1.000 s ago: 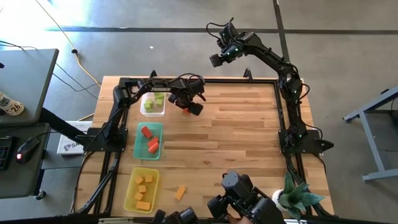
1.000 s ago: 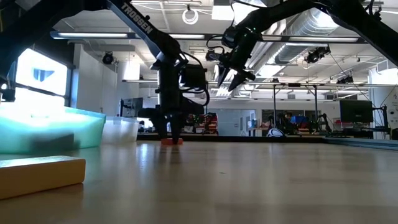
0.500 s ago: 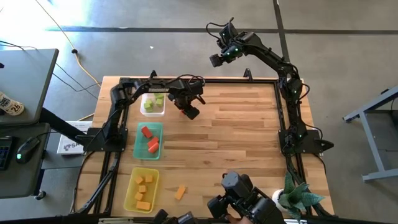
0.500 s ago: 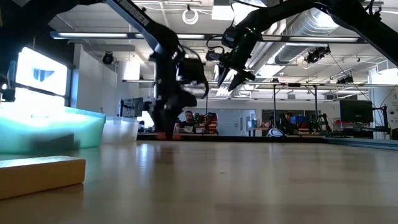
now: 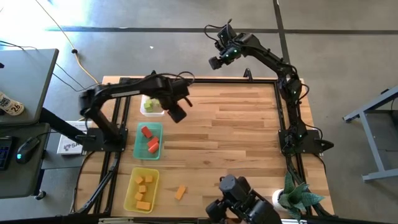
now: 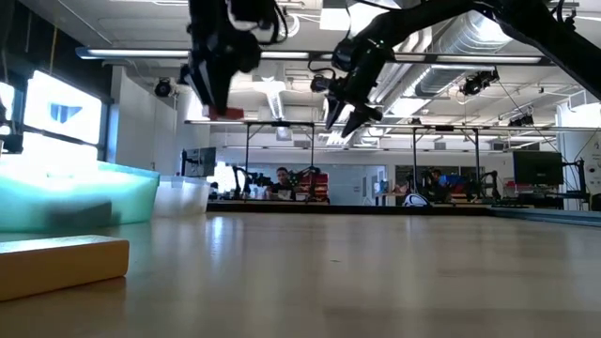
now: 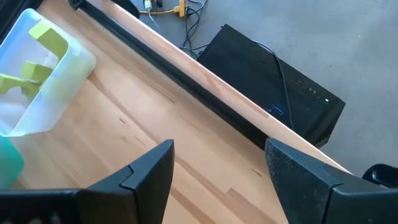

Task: Sort & place blocks by color
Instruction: Put the orange rectangular block into the green bin

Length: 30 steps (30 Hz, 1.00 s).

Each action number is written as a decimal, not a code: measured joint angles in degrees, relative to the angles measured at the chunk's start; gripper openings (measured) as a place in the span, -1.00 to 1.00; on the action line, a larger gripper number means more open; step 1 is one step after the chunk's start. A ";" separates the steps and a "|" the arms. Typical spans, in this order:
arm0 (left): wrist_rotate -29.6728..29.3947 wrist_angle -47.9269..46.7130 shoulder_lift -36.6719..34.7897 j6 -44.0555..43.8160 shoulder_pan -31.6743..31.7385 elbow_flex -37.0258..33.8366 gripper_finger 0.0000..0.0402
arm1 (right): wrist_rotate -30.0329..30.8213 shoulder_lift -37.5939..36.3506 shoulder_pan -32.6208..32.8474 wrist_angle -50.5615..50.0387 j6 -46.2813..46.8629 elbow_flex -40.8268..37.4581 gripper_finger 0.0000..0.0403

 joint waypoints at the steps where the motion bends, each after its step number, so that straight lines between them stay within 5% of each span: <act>1: -0.09 -1.34 -1.47 -0.69 -0.68 0.00 -0.49 | 0.12 0.00 0.27 0.00 -0.03 0.00 0.18; 11: -7.75 -12.30 -7.58 -6.12 -8.95 -1.36 -0.47 | -2.39 0.00 2.97 -1.70 -1.49 0.00 0.18; 22: 2.06 -4.45 -11.88 -13.48 -14.57 -20.60 -0.45 | -6.20 0.00 6.89 -1.73 -3.24 0.00 0.18; 30: 2.16 -1.81 -14.48 -14.53 -16.72 -29.63 -0.45 | -6.04 0.00 10.29 -3.97 -1.07 0.00 0.18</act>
